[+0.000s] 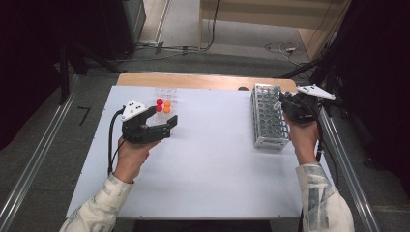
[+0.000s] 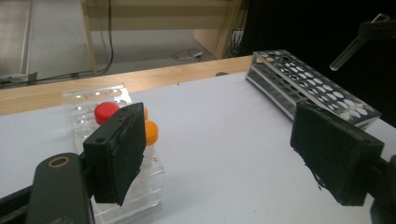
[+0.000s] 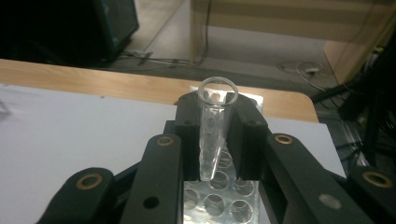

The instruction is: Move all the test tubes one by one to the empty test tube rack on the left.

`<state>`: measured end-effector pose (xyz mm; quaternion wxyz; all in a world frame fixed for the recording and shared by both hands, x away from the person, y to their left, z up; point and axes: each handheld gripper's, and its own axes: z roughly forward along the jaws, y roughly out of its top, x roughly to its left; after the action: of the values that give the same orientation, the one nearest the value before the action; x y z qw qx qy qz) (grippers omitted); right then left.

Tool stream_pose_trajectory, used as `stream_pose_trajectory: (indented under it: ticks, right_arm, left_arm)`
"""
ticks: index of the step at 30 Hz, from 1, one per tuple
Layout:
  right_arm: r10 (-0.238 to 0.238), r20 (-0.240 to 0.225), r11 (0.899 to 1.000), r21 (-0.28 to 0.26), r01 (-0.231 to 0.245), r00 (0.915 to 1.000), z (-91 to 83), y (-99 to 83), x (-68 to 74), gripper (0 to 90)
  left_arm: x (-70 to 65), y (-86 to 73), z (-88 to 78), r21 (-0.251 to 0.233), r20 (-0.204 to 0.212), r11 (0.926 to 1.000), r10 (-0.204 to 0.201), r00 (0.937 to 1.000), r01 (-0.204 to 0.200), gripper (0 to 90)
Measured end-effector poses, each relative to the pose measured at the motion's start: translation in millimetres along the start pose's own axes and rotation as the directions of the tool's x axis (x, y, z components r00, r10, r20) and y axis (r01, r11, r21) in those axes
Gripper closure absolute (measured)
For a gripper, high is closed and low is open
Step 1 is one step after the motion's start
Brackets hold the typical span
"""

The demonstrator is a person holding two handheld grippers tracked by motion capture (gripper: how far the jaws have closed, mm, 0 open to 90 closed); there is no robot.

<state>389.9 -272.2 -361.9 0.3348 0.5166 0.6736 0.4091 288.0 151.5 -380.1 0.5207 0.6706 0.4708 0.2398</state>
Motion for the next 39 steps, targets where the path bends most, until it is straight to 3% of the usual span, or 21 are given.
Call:
stream_pose_trajectory:
  ticks: [3,6,8,14,19,24,30,34,39]
  right_arm:
    - [-0.041,-0.064,0.999,-0.011,0.04,0.9971,-13.9,-1.4,13.2,73.0]
    - [-0.079,-0.152,0.997,0.0,0.08,0.9852,-23.3,-8.0,31.9,73.1]
    - [-0.109,-0.205,0.994,0.005,0.112,0.9728,-28.1,-14.4,47.1,73.1]
    - [-0.168,-0.357,0.982,0.021,0.188,0.9191,-30.2,-41.2,100.3,73.0]
    - [-0.215,-0.415,0.97,0.015,0.243,0.884,-23.1,-59.9,142.8,73.0]
    - [-0.27,-0.426,0.954,0.004,0.3,0.8634,-16.7,-71.1,175.7,73.1]
    - [-0.295,-0.431,0.946,-0.008,0.324,0.8528,-13.8,-74.2,193.1,73.0]
    - [-0.301,-0.428,0.945,-0.013,0.327,0.8521,-13.8,-74.9,196.3,73.0]
    - [-0.308,-0.424,0.942,-0.014,0.334,0.8515,-14.4,-75.9,198.3,73.0]
  left_arm:
    - [-7.5,0.5,0.9,0.003,0.022,0.9999,0.013,0.9997,-0.013,19.2]
    - [-18.0,0.3,2.4,0.008,0.049,0.9993,0.035,0.9982,-0.036,20.0]
    - [-24.6,0.0,3.7,0.012,0.067,0.9989,0.045,0.9967,-0.046,20.3]
    - [-50.3,-2.3,11.4,0.021,0.131,0.9932,0.11,0.9852,-0.114,26.9]
    - [-69.0,-4.1,23.3,0.034,0.194,0.9869,0.148,0.9698,-0.158,41.5]
    - [-73.8,-6.2,36.0,0.08,0.21,0.9831,0.145,0.9669,-0.164,55.9]
    - [-71.5,-11.4,46.6,0.141,0.196,0.9755,0.14,0.9704,-0.169,63.2]
    - [-69.5,-13.2,49.7,0.156,0.181,0.9744,0.133,0.9745,-0.162,67.0]
    - [-67.5,-14.1,51.3,0.177,0.199,0.9729,0.112,0.9736,-0.148,70.2]
